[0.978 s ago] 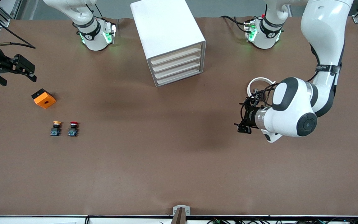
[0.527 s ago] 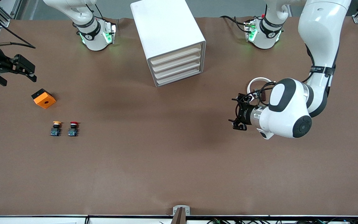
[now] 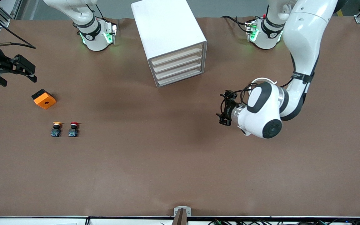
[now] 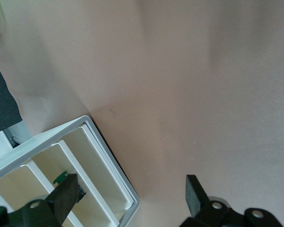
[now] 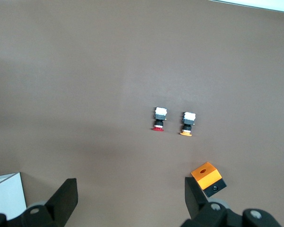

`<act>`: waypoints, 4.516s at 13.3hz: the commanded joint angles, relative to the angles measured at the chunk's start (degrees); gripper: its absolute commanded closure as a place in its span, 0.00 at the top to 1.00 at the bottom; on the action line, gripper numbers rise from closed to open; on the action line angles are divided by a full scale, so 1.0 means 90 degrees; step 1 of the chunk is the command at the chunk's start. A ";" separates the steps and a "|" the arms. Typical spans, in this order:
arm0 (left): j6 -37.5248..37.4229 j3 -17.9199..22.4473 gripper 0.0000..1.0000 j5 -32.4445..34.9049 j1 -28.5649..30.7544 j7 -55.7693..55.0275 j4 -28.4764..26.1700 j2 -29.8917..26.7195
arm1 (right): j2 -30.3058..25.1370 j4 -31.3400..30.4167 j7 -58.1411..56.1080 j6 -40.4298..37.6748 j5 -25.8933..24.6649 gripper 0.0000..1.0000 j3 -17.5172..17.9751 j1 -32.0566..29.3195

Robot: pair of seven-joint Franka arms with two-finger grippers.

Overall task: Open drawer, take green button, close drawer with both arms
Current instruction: 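Bring the left gripper to the drawer front of the cabinet, then pull the drawer open with the left gripper while the right gripper approaches, then grasp the green button with the right gripper while the left gripper withdraws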

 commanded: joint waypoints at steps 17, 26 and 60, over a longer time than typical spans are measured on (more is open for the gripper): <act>-0.0465 0.0016 1.00 -0.1960 -0.1280 -0.2174 0.0072 0.1481 | 0.0054 0.0209 -0.0048 -0.0012 -0.0004 1.00 -0.0031 0.0060; -0.0778 0.0006 0.62 -0.2594 -0.1721 -0.2155 -0.0201 0.1627 | 0.0054 0.0248 -0.0038 -0.0012 -0.0023 1.00 -0.0050 -0.0008; -0.0309 0.1556 1.00 -0.2360 -0.0666 -0.1403 0.1633 0.1453 | 0.2904 0.0824 1.0460 0.1303 0.0162 1.00 -0.0021 0.5060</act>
